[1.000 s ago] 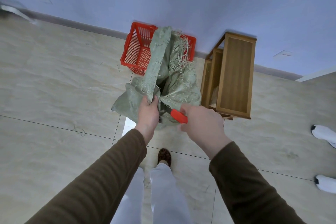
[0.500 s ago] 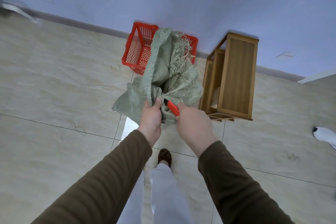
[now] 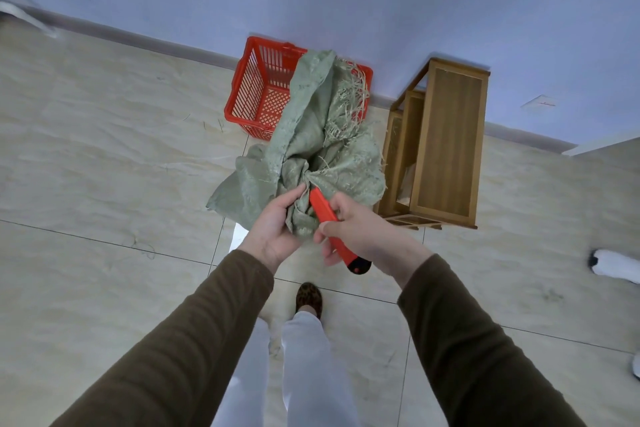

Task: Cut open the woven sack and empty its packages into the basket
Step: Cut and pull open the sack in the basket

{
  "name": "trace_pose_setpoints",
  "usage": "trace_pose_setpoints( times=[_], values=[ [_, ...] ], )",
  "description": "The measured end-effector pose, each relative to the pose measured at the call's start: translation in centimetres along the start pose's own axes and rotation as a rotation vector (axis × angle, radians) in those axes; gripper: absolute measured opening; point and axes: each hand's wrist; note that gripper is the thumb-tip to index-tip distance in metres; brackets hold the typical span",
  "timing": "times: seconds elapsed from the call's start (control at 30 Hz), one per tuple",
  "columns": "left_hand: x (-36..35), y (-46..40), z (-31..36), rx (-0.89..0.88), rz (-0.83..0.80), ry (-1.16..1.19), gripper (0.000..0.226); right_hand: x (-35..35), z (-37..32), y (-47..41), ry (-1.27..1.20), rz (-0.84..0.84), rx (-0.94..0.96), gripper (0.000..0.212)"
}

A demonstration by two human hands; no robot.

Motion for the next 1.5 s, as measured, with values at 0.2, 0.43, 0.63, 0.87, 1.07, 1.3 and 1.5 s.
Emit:
trace_pose_setpoints(
  times=[0.2, 0.43, 0.63, 0.87, 1.07, 1.3, 1.5],
  values=[
    [-0.4, -1.3, -0.3, 0.0, 0.074, -0.15, 0.027, 0.1, 0.4, -1.2, -0.114, 0.097, -0.029, 0.018],
    [0.2, -2.2, 0.0, -0.132, 0.228, -0.317, 0.026, -0.4, 0.3, -1.2, 0.069, 0.189, -0.014, 0.014],
    [-1.3, -3.5, 2.9, -0.215, 0.322, -0.353, 0.012, -0.5, -1.8, 1.0, 0.224, 0.351, 0.13, 0.022],
    [-1.2, -2.4, 3.9, -0.254, 0.337, -0.423, 0.029, 2.2, -4.3, 3.5, 0.323, 0.014, -0.031, 0.015],
    [-1.2, -1.5, 3.8, -0.433, 0.443, -0.715, 0.032, 4.7, -3.1, 5.1, 0.347, 0.132, 0.0, 0.015],
    [-2.5, -0.6, 2.2, -0.374, 0.395, -0.601, 0.018, 2.1, -3.2, -4.5, 0.303, 0.515, 0.18, 0.053],
    [-2.1, -0.1, 3.5, -0.44, 0.498, -0.558, 0.016, 1.7, -0.5, -6.0, 0.294, 0.597, 0.159, 0.019]
  ],
)
Point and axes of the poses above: each hand's wrist, its own y-axis away from the middle knuckle, its own x-axis out of the back of the hand, z = x × y, and after that the axes turned 7 degrees about -z, right-handed
